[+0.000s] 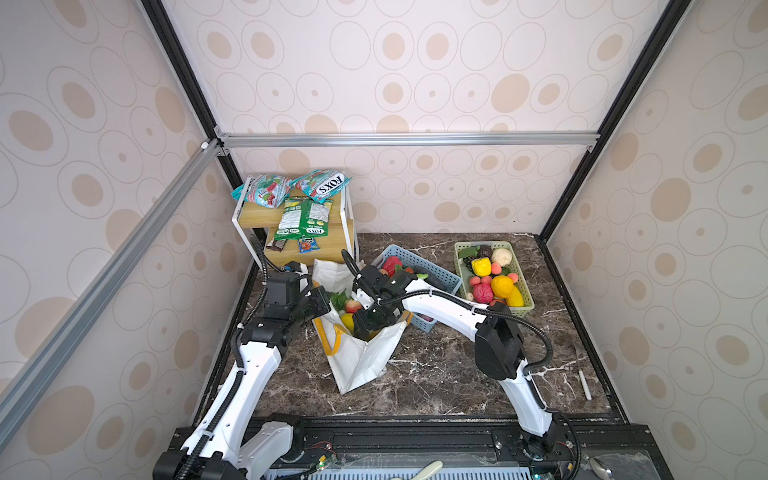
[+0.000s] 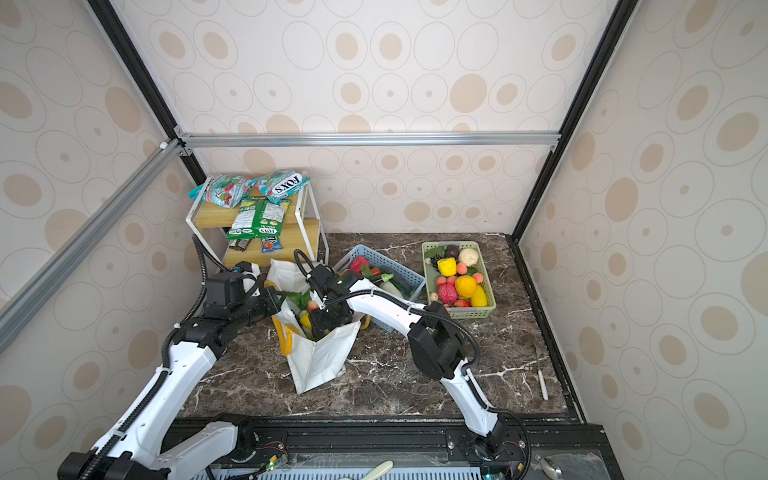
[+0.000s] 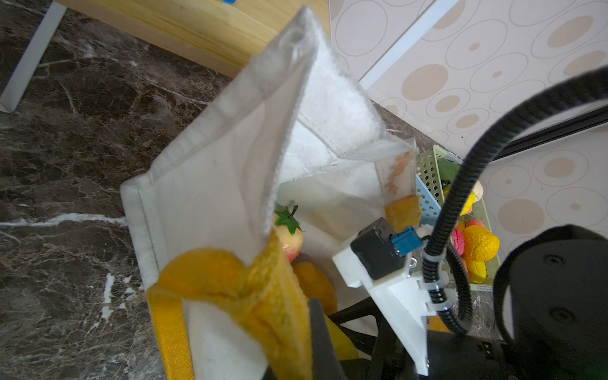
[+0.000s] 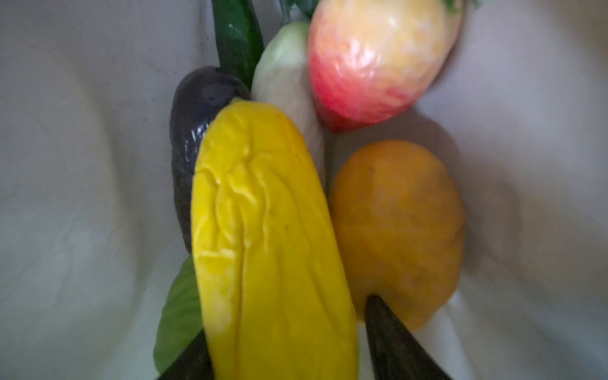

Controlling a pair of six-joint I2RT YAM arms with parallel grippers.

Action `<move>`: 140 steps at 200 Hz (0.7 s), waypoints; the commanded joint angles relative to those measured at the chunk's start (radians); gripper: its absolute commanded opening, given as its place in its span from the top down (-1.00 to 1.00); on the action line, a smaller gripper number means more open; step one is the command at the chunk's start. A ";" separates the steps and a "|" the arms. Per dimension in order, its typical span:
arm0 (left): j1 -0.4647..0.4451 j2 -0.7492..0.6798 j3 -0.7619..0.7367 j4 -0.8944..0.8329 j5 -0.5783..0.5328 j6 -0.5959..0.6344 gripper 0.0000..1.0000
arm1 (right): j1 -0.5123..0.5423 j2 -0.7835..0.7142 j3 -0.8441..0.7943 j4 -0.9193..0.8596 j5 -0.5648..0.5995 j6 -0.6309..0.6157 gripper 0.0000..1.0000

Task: Place the food into the grocery bag and tie it
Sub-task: 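Raise the right gripper out of the bag and move it over the fruit basket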

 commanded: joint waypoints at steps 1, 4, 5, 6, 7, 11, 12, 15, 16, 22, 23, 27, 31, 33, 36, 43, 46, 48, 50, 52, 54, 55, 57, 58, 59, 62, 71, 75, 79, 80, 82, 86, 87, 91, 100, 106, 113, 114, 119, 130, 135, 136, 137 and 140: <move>0.007 -0.033 0.001 0.031 -0.018 0.008 1.00 | -0.007 -0.064 0.034 -0.072 0.047 -0.025 -0.32; 0.007 -0.034 0.000 0.031 -0.017 0.008 1.00 | -0.007 -0.067 0.038 -0.074 0.048 -0.026 -0.32; 0.008 -0.034 -0.001 0.032 -0.018 0.008 1.00 | -0.008 -0.070 0.039 -0.075 0.049 -0.027 -0.32; 0.007 -0.034 -0.002 0.032 -0.018 0.008 1.00 | -0.008 -0.071 0.040 -0.076 0.049 -0.028 -0.33; 0.008 -0.034 -0.002 0.032 -0.018 0.008 1.00 | -0.008 -0.073 0.041 -0.077 0.049 -0.028 -0.33; 0.007 -0.034 -0.002 0.030 -0.019 0.008 1.00 | -0.008 -0.077 0.045 -0.079 0.051 -0.031 -0.33; 0.007 -0.034 -0.002 0.030 -0.018 0.008 1.00 | -0.009 -0.079 0.046 -0.081 0.051 -0.031 -0.33; 0.007 -0.034 -0.003 0.031 -0.019 0.008 1.00 | -0.010 -0.083 0.051 -0.083 0.054 -0.033 -0.34; 0.006 -0.034 -0.004 0.030 -0.019 0.008 1.00 | -0.010 -0.085 0.052 -0.085 0.054 -0.033 -0.34; 0.006 -0.035 -0.003 0.028 -0.020 0.008 1.00 | -0.014 -0.092 0.061 -0.093 0.059 -0.035 -0.34; 0.007 -0.035 -0.003 0.028 -0.020 0.008 1.00 | -0.014 -0.093 0.063 -0.093 0.059 -0.036 -0.34; 0.007 -0.036 -0.004 0.028 -0.019 0.008 1.00 | -0.016 -0.097 0.069 -0.098 0.060 -0.037 -0.34; 0.007 -0.036 -0.005 0.028 -0.019 0.008 1.00 | -0.019 -0.101 0.076 -0.103 0.061 -0.039 -0.34; 0.007 -0.036 -0.006 0.028 -0.019 0.008 1.00 | -0.021 -0.103 0.081 -0.105 0.062 -0.039 -0.34; 0.007 -0.036 -0.007 0.027 -0.021 0.008 1.00 | -0.022 -0.105 0.085 -0.108 0.063 -0.041 -0.34; 0.007 -0.037 -0.008 0.027 -0.021 0.008 1.00 | -0.028 -0.110 0.099 -0.118 0.065 -0.045 -0.35; 0.007 -0.037 -0.008 0.029 -0.020 0.008 1.00 | -0.030 -0.113 0.106 -0.123 0.067 -0.046 -0.34; 0.007 -0.037 -0.008 0.027 -0.020 0.008 1.00 | -0.032 -0.115 0.110 -0.126 0.068 -0.047 -0.34; 0.007 -0.037 -0.009 0.027 -0.020 0.008 1.00 | -0.034 -0.116 0.114 -0.130 0.069 -0.048 -0.34; 0.007 -0.037 -0.009 0.027 -0.021 0.008 1.00 | -0.034 -0.117 0.118 -0.133 0.070 -0.049 -0.35; 0.007 -0.037 -0.010 0.026 -0.020 0.008 1.00 | -0.038 -0.119 0.124 -0.137 0.071 -0.050 -0.35; 0.007 -0.037 -0.010 0.027 -0.021 0.008 1.00 | -0.038 -0.120 0.125 -0.138 0.072 -0.051 -0.35; 0.007 -0.037 -0.010 0.027 -0.021 0.008 1.00 | -0.041 -0.122 0.130 -0.142 0.074 -0.051 -0.35; 0.007 -0.037 -0.010 0.027 -0.021 0.008 1.00 | -0.042 -0.124 0.132 -0.144 0.074 -0.051 -0.35; 0.007 -0.037 -0.010 0.027 -0.021 0.008 1.00 | -0.043 -0.124 0.133 -0.145 0.075 -0.051 -0.35; 0.007 -0.037 -0.009 0.026 -0.020 0.007 1.00 | -0.046 -0.127 0.139 -0.148 0.078 -0.053 -0.35; 0.007 -0.037 -0.011 0.028 -0.018 0.006 1.00 | -0.057 -0.137 0.152 -0.158 0.082 -0.056 -0.35; 0.007 -0.037 -0.011 0.027 -0.019 0.006 1.00 | -0.061 -0.142 0.157 -0.159 0.085 -0.059 -0.35; 0.007 -0.037 -0.011 0.027 -0.019 0.006 1.00 | -0.067 -0.148 0.160 -0.161 0.088 -0.060 -0.35; 0.007 -0.037 -0.011 0.027 -0.019 0.006 1.00 | -0.067 -0.149 0.161 -0.161 0.090 -0.060 -0.35; 0.007 -0.037 -0.011 0.028 -0.020 0.007 1.00 | -0.069 -0.154 0.162 -0.161 0.091 -0.061 -0.35; 0.007 -0.038 -0.011 0.027 -0.019 0.006 1.00 | -0.075 -0.159 0.162 -0.160 0.095 -0.062 -0.35; 0.007 -0.039 -0.012 0.028 -0.019 0.005 1.00 | -0.076 -0.161 0.162 -0.160 0.097 -0.061 -0.35; 0.007 -0.038 -0.012 0.028 -0.018 0.006 1.00 | -0.080 -0.168 0.162 -0.158 0.101 -0.063 -0.35; 0.006 -0.038 -0.014 0.028 -0.018 0.007 1.00 | -0.092 -0.182 0.162 -0.157 0.108 -0.066 -0.35; 0.007 -0.039 -0.014 0.028 -0.019 0.006 1.00 | -0.101 -0.191 0.163 -0.157 0.109 -0.067 -0.35; 0.007 -0.038 -0.014 0.028 -0.020 0.006 1.00 | -0.111 -0.201 0.163 -0.157 0.109 -0.068 -0.35; 0.007 -0.038 -0.014 0.028 -0.019 0.006 1.00 | -0.113 -0.202 0.163 -0.157 0.109 -0.068 -0.35; 0.007 -0.038 -0.016 0.027 -0.019 0.006 1.00 | -0.122 -0.208 0.165 -0.159 0.109 -0.068 -0.35; 0.006 -0.037 -0.016 0.028 -0.020 0.006 1.00 | -0.142 -0.219 0.169 -0.167 0.112 -0.069 -0.36; 0.007 -0.036 -0.015 0.028 -0.019 0.008 1.00 | -0.151 -0.224 0.168 -0.170 0.113 -0.070 -0.36; 0.007 -0.036 -0.015 0.028 -0.019 0.008 1.00 | -0.153 -0.225 0.168 -0.170 0.113 -0.071 -0.36; 0.006 -0.036 -0.015 0.029 -0.019 0.008 1.00 | -0.154 -0.227 0.169 -0.170 0.114 -0.071 -0.36; 0.007 -0.036 -0.016 0.029 -0.021 0.008 1.00 | -0.161 -0.230 0.169 -0.172 0.115 -0.072 -0.36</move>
